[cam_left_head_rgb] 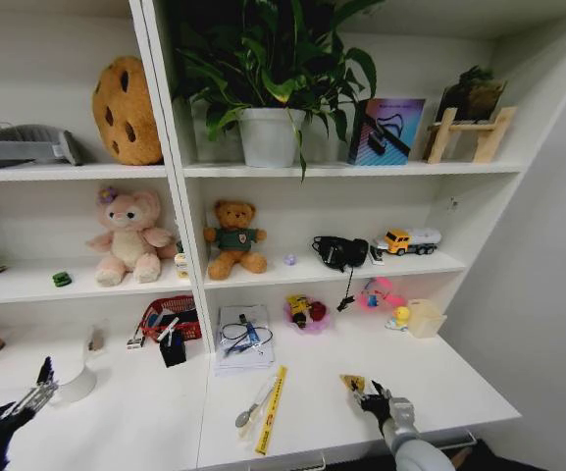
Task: Organize the objects on the table.
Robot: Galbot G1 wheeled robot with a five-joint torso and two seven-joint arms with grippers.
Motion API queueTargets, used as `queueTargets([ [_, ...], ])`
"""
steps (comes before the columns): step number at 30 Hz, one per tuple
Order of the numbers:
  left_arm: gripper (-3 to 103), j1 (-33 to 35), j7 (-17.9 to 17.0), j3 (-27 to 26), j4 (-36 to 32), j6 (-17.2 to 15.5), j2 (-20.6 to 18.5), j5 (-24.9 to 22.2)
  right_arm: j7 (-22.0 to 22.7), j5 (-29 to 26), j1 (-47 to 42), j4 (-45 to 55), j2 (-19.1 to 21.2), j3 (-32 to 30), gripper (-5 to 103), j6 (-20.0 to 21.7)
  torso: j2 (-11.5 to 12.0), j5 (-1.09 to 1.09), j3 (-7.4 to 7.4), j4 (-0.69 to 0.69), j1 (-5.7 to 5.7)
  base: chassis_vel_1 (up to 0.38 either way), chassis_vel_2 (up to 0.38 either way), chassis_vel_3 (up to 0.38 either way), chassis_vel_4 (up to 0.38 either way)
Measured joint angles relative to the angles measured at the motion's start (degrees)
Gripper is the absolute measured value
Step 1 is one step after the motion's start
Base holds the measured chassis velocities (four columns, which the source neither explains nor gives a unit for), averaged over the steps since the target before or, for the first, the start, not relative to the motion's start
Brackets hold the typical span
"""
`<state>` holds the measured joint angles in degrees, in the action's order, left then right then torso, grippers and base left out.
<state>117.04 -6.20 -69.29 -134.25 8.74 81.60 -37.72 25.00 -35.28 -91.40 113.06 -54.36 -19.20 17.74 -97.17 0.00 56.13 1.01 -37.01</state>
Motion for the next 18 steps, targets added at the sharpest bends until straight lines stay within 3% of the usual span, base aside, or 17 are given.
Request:
queueTargets([
  [1,100,0.0,0.0,0.0,0.0,0.0,0.0,0.0,0.0,0.0,0.0,0.0,0.0,0.0,51,0.0,0.0,0.0,0.0,0.0,0.0,0.0,0.0,0.0,0.0],
  [3,100,0.1,0.0,-0.1,0.0,0.0,-0.1,-0.1,-0.1,0.1,-0.3,0.0,0.1,-0.2,35,-0.2,0.0,0.0,0.0,0.0,0.0,0.0,0.0,0.0,0.0],
  [6,100,0.1,0.0,0.1,0.0,0.0,-0.1,0.0,-0.2,0.1,-0.3,0.1,0.2,-0.4,30,-0.2,0.0,0.0,0.0,0.0,0.0,0.0,0.0,0.0,0.0],
  [11,100,0.2,0.0,0.4,-0.2,0.0,-0.1,0.2,-0.2,0.1,-0.5,0.6,0.6,-1.0,8,-0.3,0.0,0.0,0.0,0.0,0.0,0.0,0.0,0.0,0.0],
  [14,100,0.5,0.0,0.3,-0.2,0.1,-0.1,0.1,-0.2,-0.1,-0.7,0.7,0.7,-1.1,1,-0.3,0.0,0.0,0.0,0.0,0.0,0.0,0.0,0.0,0.0],
  [18,100,0.7,0.0,0.1,-0.3,0.3,-0.1,-0.1,-0.1,-0.1,-0.8,0.9,0.7,-1.2,0,-0.3,0.0,0.0,0.0,0.0,0.0,0.0,0.0,0.0,0.0],
])
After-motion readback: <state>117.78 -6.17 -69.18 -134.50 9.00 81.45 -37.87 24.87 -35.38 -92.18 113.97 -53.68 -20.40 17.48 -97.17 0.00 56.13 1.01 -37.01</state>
